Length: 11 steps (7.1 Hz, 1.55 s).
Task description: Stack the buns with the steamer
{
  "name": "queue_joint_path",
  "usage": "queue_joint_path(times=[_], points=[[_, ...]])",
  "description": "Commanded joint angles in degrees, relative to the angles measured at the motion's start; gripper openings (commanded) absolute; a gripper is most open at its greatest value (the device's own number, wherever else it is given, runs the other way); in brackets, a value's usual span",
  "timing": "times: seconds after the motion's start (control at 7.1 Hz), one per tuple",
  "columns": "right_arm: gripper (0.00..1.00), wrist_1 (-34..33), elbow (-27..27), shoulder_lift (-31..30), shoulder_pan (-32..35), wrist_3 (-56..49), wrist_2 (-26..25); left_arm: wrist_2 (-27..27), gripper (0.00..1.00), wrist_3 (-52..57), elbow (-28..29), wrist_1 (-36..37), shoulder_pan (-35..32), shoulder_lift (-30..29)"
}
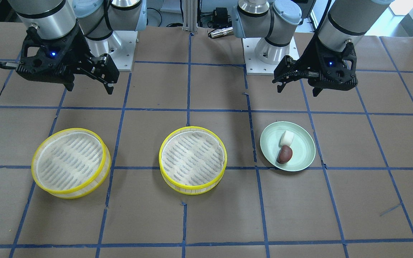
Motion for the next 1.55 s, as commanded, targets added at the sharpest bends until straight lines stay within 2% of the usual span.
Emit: queue_joint_path(times=[0.0, 0.14, 0.28, 0.42, 0.56, 0.7, 0.99, 1.27, 1.41], points=[[1.0, 0.0, 0.1, 0.0, 0.0, 0.0, -0.1, 1.4, 1.0, 4.1, -7.4, 13.1, 0.5, -3.6], [1.0, 0.0, 0.1, 0.0, 0.0, 0.0, 0.0, 3.7, 1.0, 4.9, -12.1, 23.1, 0.7, -7.4], [1.0, -0.1, 0.0, 0.0, -0.1, 0.0, 0.0, 5.5, 1.0, 5.2, -14.9, 29.5, 0.7, -10.5], [1.0, 0.0, 0.1, 0.0, 0.0, 0.0, -0.1, 5.7, 1.0, 5.3, -15.6, 31.0, 0.7, -12.1], [1.0, 0.0, 0.1, 0.0, -0.1, 0.0, 0.0, 10.2, 1.0, 7.1, -15.8, 30.5, 1.6, -12.2], [1.0, -0.1, 0.1, 0.1, -0.3, -0.1, 0.0, 12.1, 1.0, 10.9, -17.8, 28.4, 4.2, -12.0], [1.0, 0.0, 0.1, 0.2, -0.4, -0.2, -0.3, 7.4, 1.0, 10.4, -22.2, 27.7, 5.3, -12.4], [1.0, 0.2, 0.1, 0.4, -1.0, -0.4, -0.3, 7.6, 1.0, 10.4, -24.3, 27.3, 5.3, -12.9], [1.0, -0.7, 0.1, 0.4, -3.5, -4.4, 0.6, 7.8, 0.89, 10.6, -26.2, 27.5, 5.4, -13.0]])
